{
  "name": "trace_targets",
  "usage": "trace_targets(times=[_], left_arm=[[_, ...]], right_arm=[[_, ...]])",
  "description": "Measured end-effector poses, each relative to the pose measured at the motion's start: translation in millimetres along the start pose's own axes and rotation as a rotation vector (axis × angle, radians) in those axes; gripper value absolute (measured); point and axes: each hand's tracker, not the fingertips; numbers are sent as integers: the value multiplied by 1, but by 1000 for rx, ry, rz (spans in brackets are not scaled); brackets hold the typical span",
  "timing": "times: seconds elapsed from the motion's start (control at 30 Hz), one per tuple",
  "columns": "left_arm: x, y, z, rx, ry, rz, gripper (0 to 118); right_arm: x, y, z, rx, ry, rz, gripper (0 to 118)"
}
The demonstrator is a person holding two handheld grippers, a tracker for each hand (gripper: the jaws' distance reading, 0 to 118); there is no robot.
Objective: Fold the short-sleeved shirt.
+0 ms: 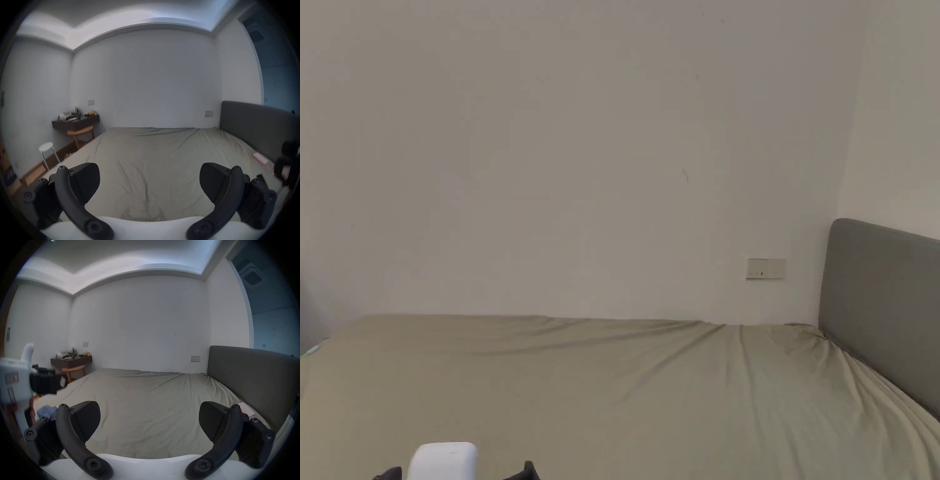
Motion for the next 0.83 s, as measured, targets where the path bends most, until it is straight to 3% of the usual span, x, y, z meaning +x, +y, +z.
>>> trace_targets(times=[0.1,0.23,0.6,0.7,0.83], left_arm=[[4,-8,11,83,-93,-36,118],[7,-5,17,10,-174,8,118],[10,3,18,-64,-99,89,118],[16,4,19,-18,37,79,118],[8,7,21,-87,-83,37,118]], right_arm=[[6,4,0,-8,15,-31,118],[7,7,0,-10,-9,-16,118],[10,10,4,-18,2,-5,118],[10,9,4,-19,2,1,118],[10,10,5,-16,-3,15,118]])
